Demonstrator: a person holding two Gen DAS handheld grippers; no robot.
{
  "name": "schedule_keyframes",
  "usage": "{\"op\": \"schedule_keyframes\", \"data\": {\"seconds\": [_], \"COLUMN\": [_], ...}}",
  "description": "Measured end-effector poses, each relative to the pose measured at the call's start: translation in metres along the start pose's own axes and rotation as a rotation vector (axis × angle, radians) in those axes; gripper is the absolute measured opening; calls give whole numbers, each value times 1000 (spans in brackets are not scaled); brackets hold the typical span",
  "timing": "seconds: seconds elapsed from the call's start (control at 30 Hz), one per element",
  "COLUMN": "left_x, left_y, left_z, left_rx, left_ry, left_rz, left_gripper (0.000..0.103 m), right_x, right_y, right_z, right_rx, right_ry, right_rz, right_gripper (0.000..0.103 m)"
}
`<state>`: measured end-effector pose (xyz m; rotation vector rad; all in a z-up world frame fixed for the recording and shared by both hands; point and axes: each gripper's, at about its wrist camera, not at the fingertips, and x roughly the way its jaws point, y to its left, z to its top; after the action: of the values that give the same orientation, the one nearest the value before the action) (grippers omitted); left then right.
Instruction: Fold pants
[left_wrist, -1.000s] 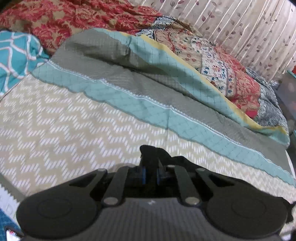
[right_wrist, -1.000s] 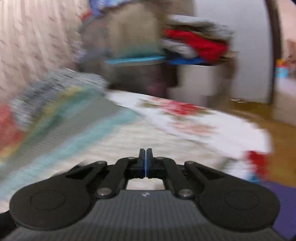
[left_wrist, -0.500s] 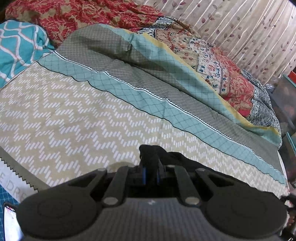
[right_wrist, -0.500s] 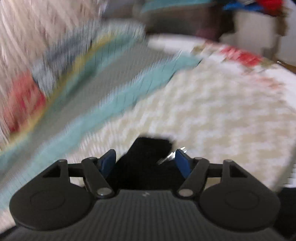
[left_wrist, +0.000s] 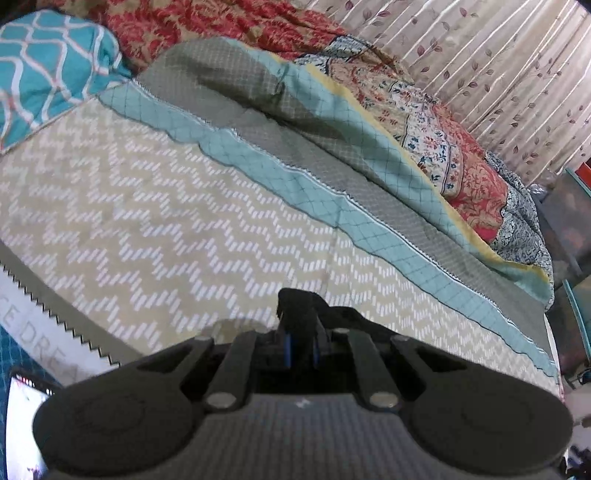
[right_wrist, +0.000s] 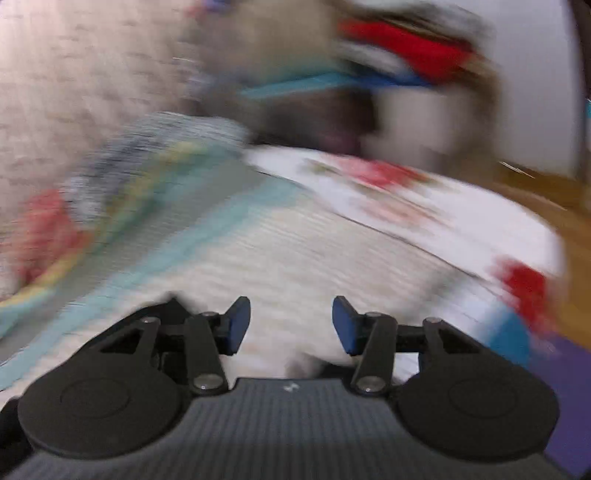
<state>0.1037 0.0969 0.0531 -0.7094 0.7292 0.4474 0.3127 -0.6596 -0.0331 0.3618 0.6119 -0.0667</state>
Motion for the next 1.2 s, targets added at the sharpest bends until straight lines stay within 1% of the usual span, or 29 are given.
{"op": "schedule_keyframes", "data": {"seconds": [0.07, 0.1, 0.2, 0.23, 0.27, 0.33, 0.37, 0.4, 0.47, 0.5, 0.53, 0.57, 0.6, 0.63, 0.7, 0.8, 0.87, 0.9, 0.97, 1.03, 1.07, 1.1, 1.13, 1.17, 1.2], "left_x": [-1, -1, -2, -2, -2, -2, -2, -1, -1, -1, -1, -1, 0, 1, 5, 14, 21, 26, 38, 59, 71, 87, 104, 123, 138], "left_y": [2, 3, 4, 4, 2, 0, -1, -1, -3, -4, -5, -6, -7, -8, -10, -13, -19, -23, -35, -47, -53, -60, -67, -72, -76], "left_z": [-2, -2, -1, -1, -1, -1, 0, 1, 3, 4, 5, 7, 8, 10, 15, 27, 37, 41, 52, 64, 68, 71, 71, 69, 67], "left_rx": [-4, -10, -16, -15, -13, -7, -5, -4, -2, -1, 3, 9, 13, 17, 23, 10, 3, 11, 20, 13, 19, 38, 55, 80, 106], "left_ry": [-1, -1, -3, -3, -3, -4, -4, -3, -4, -5, -6, -11, -14, -16, -19, -31, -42, -51, -66, -77, -92, -112, -116, -93, -64], "left_rz": [1, -2, -5, -2, 1, 6, 9, 10, 14, 15, 15, 15, 15, 17, 16, -2, -29, -38, -63, -63, -45, 4, 61, 146, 214], "left_gripper": [8, 8, 8, 8, 8, 8, 8, 8, 8, 8, 8, 8, 8, 8, 8, 8, 8, 8, 8, 8, 11, 15, 32, 41, 39], "right_x": [-7, -7, 3, 11, 22, 46, 64, 82, 115, 128, 138, 146, 150, 148, 134, 98, 86, 84, 89, 102, 110, 121, 133, 143, 149], "right_y": [-7, -3, 23, 34, 50, 81, 100, 117, 147, 158, 167, 174, 180, 181, 171, 154, 141, 139, 149, 161, 168, 174, 183, 192, 198], "right_z": [-4, -4, -1, 3, 6, 7, 8, 8, 6, 4, 1, -3, -8, -11, -2, 28, 51, 61, 78, 96, 101, 102, 99, 92, 84], "right_rx": [38, 31, -33, -49, -63, -84, -98, -124, -165, -186, -209, -242, -280, -298, -272, -150, -54, -33, -42, -21, 3, 14, 6, -13, -38], "right_ry": [-5, -7, -1, 9, 21, 56, 81, 111, 167, 195, 224, 262, 294, 303, 249, 71, -18, -52, -98, -114, -120, -123, -112, -81, -52], "right_rz": [8, 17, 66, 87, 111, 164, 176, 169, 108, 92, 89, 76, 37, 32, 92, 183, 212, 204, 165, 139, 129, 115, 76, 21, -34], "right_gripper": [52, 52, 52, 54, 57, 80, 84, 86, 86, 85, 73, 54, 33, 32, 29, 29, 29, 29, 29, 31, 33, 42, 65, 71, 70]}}
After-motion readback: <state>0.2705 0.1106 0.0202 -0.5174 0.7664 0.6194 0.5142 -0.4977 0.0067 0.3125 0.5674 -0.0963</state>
